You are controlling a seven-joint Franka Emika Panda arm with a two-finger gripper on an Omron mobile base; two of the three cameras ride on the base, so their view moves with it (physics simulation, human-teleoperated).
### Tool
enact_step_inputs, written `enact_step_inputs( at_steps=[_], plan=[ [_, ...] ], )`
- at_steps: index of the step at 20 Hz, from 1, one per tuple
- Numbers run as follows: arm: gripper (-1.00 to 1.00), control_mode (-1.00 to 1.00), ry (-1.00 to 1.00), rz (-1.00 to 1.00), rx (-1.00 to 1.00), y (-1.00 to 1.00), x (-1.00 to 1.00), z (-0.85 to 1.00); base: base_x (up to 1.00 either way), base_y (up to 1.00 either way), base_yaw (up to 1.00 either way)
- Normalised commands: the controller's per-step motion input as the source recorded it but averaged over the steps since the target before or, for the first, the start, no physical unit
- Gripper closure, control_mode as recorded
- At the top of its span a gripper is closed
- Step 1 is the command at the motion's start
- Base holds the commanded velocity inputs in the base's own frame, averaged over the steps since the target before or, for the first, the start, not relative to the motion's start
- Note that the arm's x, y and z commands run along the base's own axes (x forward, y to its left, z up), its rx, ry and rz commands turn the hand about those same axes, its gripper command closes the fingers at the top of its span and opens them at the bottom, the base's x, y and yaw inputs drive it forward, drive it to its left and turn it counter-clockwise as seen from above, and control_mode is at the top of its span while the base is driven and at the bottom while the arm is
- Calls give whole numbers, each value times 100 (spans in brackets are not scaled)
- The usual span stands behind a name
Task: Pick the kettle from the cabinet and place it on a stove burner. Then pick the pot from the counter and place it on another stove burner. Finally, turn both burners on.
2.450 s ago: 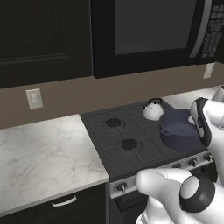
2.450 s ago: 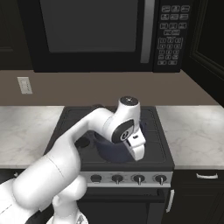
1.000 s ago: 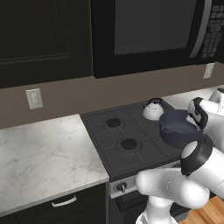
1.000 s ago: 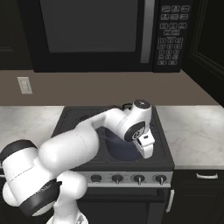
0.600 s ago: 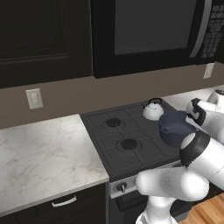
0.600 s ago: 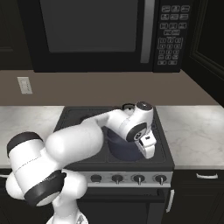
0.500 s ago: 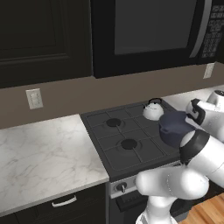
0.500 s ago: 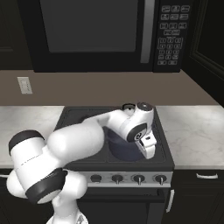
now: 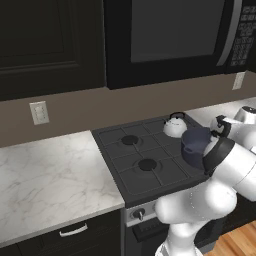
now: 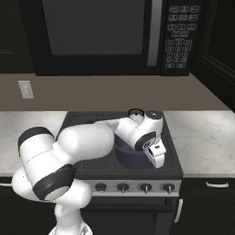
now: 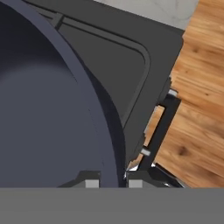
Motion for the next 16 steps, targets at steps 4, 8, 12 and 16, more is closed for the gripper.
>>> enact_step_inputs(
  at_steps=[4, 8, 12, 16],
  plan=[
    [100, -100, 0, 0, 0, 0, 13, -14, 0, 0, 0],
    [-100, -100, 0, 0, 0, 0, 9, -8, 0, 0, 0],
    [-100, -100, 0, 0, 0, 0, 5, -5, 0, 0, 0],
    [-100, -100, 0, 0, 0, 0, 3, -1, 0, 0, 0]
  ],
)
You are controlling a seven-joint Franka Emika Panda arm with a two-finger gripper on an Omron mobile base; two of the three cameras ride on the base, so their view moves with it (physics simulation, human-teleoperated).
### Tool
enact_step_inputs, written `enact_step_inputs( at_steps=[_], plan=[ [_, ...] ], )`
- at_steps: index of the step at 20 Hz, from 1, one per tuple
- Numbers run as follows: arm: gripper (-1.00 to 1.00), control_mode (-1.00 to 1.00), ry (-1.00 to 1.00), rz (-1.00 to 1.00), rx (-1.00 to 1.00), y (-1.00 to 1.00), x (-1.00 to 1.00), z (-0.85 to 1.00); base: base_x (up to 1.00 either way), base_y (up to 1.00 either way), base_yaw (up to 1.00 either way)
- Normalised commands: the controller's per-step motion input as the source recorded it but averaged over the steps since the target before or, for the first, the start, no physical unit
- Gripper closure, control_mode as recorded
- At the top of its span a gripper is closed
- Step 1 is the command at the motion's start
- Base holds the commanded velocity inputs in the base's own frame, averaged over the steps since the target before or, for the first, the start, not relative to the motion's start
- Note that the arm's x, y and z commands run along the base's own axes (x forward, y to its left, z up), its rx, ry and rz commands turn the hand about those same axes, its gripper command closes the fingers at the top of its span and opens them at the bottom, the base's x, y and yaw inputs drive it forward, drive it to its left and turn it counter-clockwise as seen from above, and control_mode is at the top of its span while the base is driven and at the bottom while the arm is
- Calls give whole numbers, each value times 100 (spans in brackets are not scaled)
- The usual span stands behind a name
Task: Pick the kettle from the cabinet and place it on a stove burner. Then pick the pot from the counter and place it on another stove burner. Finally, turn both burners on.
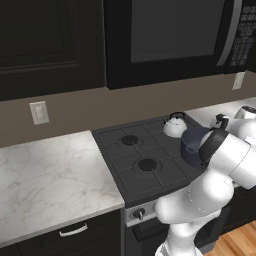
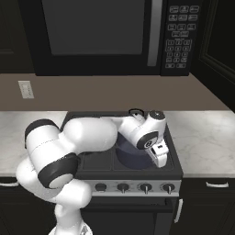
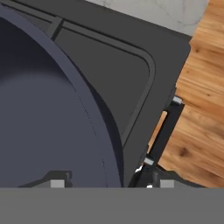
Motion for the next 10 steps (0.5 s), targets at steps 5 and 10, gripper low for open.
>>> enact_step_inputs(
  at_steps=[5, 10],
  plan=[
    [-100, -100, -6, 1, 0, -2, 0, 9, 0, 0, 0],
    [-100, -100, -4, 0, 0, 0, -5, 21, 0, 0, 0]
  ],
)
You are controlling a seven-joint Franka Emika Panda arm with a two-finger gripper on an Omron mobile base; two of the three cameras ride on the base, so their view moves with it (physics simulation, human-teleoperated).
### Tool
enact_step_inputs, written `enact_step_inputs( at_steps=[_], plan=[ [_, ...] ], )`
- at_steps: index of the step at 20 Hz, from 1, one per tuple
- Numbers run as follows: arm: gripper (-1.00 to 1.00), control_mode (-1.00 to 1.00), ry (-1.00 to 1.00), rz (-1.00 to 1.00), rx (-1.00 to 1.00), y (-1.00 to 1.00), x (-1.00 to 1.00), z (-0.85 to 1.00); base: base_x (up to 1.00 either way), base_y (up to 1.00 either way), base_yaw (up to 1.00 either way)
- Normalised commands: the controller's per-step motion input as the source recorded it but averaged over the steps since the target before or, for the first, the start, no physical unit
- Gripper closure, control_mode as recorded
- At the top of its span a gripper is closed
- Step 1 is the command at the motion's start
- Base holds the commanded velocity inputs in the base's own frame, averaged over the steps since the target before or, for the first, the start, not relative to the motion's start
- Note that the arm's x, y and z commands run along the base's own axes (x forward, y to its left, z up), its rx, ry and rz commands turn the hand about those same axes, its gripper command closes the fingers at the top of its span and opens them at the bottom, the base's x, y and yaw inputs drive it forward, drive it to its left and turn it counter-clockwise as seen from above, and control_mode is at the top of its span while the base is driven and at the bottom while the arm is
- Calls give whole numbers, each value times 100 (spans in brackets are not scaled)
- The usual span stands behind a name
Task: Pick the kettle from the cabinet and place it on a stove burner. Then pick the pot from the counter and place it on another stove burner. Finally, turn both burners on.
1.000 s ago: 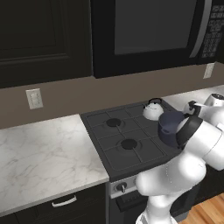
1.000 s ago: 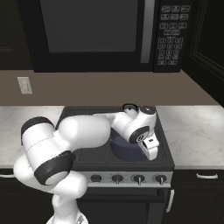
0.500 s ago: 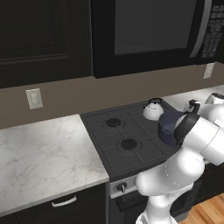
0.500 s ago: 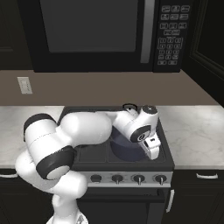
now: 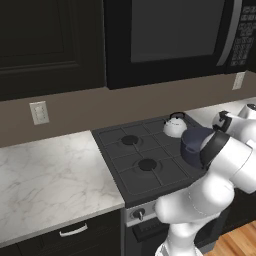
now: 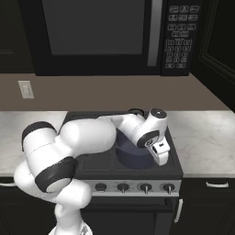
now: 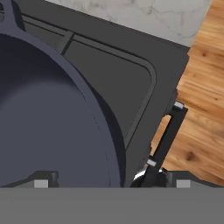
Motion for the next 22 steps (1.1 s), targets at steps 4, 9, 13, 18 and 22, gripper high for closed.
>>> enact_step_inputs(
  at_steps=[4, 9, 13, 18, 22],
  plan=[
    [-100, -100, -3, 0, 0, 0, -11, 20, 0, 0, 0],
    [-100, -100, -3, 0, 0, 0, -20, 20, 0, 0, 0],
    [-100, -100, -4, 0, 0, 0, -20, 19, 0, 0, 0],
    [-100, -100, -9, 0, -1, 1, -25, 24, 0, 0, 0],
    [-100, -100, -11, 0, -1, 5, -21, 24, 0, 0, 0]
  ],
)
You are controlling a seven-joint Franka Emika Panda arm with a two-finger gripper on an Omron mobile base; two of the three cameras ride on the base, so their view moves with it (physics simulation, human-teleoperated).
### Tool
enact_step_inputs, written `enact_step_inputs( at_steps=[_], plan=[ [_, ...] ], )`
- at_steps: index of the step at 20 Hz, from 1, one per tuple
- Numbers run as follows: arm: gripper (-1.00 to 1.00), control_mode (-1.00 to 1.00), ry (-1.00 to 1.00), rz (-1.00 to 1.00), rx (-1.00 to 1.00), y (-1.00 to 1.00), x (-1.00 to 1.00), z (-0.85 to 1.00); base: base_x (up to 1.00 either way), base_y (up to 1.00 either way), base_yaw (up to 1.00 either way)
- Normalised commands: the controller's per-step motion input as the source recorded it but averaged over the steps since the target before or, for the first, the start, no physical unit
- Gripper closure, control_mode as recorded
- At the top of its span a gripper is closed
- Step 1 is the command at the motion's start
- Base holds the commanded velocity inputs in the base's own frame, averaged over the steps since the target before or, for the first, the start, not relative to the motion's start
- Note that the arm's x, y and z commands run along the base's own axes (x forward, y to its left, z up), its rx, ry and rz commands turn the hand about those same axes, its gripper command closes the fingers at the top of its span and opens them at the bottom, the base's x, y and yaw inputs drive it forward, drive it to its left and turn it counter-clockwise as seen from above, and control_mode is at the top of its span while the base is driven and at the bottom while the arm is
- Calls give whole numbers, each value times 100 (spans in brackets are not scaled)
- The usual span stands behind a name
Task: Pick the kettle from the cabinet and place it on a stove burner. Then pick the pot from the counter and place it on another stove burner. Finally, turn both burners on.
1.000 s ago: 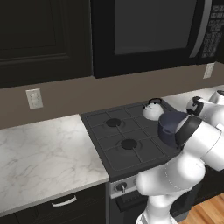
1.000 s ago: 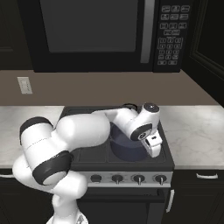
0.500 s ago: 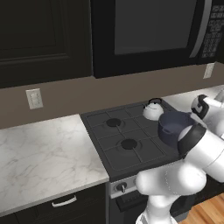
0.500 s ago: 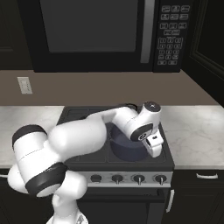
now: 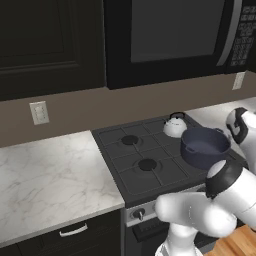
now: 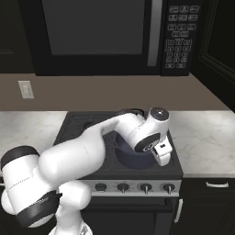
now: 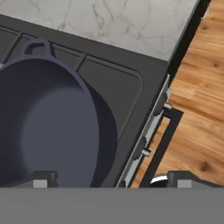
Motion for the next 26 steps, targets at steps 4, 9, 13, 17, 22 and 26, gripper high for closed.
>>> enact_step_inputs(
  at_steps=[4, 9, 13, 17, 22, 26],
  plan=[
    [-100, -100, -12, 0, 0, 8, -23, 29, 0, 0, 0],
    [-100, -100, -13, -1, 0, 4, -28, 31, 0, 0, 0],
    [-100, -100, -13, -1, 0, 1, -30, 29, 0, 0, 0],
    [-100, -100, -11, 0, 0, 0, -39, 16, 0, 0, 0],
    [-100, -100, -14, -1, 9, -22, -50, 1, 0, 0, 0],
    [-100, -100, -5, -5, 16, -7, -43, 0, 0, 0, 0]
  ],
)
